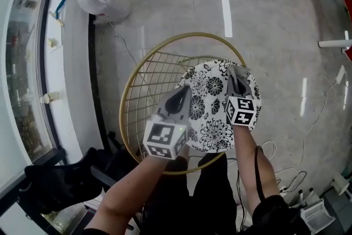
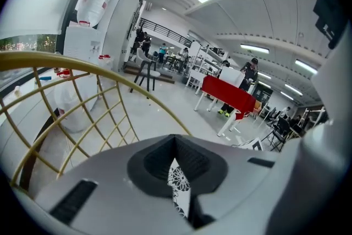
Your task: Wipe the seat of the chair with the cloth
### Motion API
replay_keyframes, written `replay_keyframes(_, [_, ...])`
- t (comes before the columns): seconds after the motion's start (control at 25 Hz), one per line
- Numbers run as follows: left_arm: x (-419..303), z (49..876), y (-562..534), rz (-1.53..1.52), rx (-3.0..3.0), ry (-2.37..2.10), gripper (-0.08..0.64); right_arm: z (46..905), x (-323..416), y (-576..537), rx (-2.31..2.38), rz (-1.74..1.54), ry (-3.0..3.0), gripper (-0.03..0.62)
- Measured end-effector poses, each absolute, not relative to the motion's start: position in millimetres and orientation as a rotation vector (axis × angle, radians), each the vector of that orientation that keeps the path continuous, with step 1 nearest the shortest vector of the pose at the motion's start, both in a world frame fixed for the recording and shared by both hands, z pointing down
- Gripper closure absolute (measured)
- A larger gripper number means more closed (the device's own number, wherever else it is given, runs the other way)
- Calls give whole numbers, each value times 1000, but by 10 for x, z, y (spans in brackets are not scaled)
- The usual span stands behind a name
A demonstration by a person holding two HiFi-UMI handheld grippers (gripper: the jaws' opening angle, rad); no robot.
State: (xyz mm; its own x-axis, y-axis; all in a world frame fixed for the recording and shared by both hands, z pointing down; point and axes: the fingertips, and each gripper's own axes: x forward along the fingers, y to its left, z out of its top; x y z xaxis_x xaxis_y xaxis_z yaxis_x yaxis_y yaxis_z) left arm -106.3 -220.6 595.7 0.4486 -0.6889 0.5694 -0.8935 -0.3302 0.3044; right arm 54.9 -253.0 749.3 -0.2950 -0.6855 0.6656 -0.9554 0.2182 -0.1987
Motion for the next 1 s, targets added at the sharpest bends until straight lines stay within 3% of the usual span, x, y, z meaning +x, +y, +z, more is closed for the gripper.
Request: replay_keyframes(1.0, [-1493,5804,-2057,432,2095,-1361,554,7241,-1277,-2411,1234,1183,-2394,568])
